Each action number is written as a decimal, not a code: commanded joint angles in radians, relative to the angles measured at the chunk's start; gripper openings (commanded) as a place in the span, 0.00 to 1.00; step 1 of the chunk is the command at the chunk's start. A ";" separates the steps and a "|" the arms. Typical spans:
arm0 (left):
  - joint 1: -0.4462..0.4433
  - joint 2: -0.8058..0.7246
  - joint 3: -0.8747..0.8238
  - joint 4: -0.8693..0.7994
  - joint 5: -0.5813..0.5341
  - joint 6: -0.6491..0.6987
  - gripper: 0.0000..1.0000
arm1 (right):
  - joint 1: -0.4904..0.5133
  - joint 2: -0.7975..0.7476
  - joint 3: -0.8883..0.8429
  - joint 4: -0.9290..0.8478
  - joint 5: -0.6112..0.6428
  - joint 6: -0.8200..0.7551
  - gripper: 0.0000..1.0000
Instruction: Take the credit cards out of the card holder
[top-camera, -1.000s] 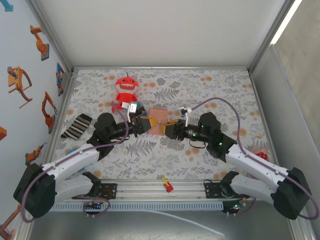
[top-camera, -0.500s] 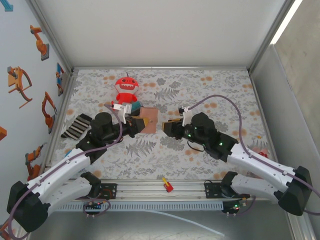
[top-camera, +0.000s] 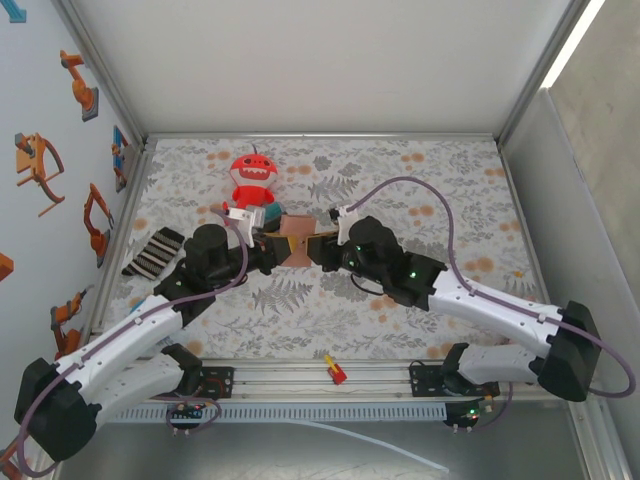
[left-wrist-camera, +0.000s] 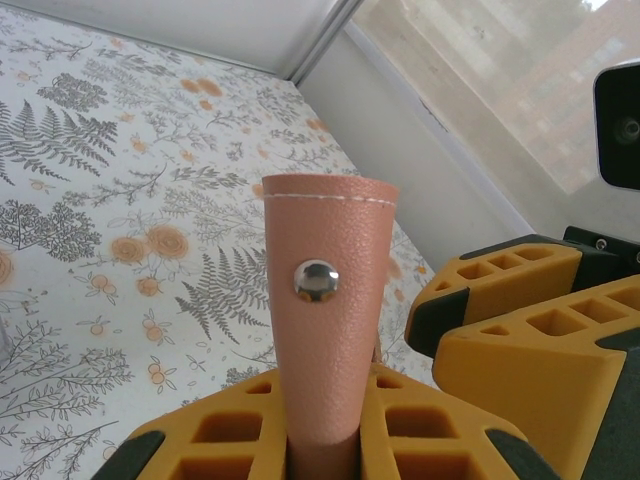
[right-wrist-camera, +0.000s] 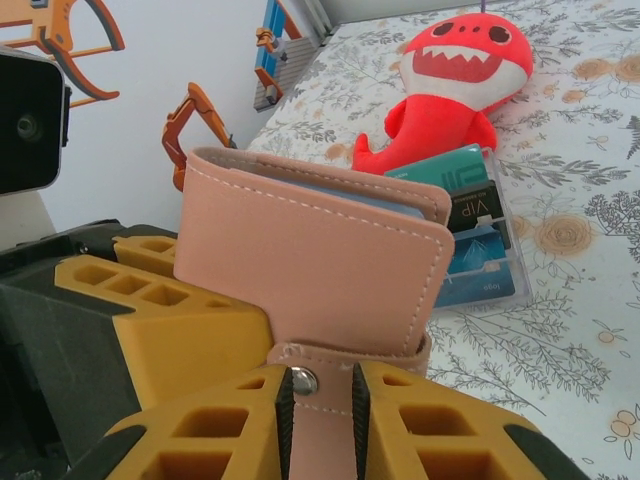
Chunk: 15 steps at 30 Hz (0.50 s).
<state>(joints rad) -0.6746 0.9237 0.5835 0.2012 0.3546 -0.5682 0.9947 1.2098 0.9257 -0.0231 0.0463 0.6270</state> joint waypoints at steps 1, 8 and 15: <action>-0.005 -0.005 0.038 0.032 -0.005 0.008 0.00 | 0.009 0.011 0.034 -0.006 0.020 -0.022 0.22; -0.008 0.000 0.039 0.058 -0.003 -0.018 0.00 | 0.012 0.035 0.051 -0.026 0.021 -0.051 0.22; -0.007 0.013 0.046 0.088 0.018 -0.055 0.00 | 0.019 0.055 0.068 -0.032 0.010 -0.097 0.25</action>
<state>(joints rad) -0.6746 0.9386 0.5865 0.2169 0.3550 -0.5961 1.0023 1.2560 0.9504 -0.0490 0.0467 0.5705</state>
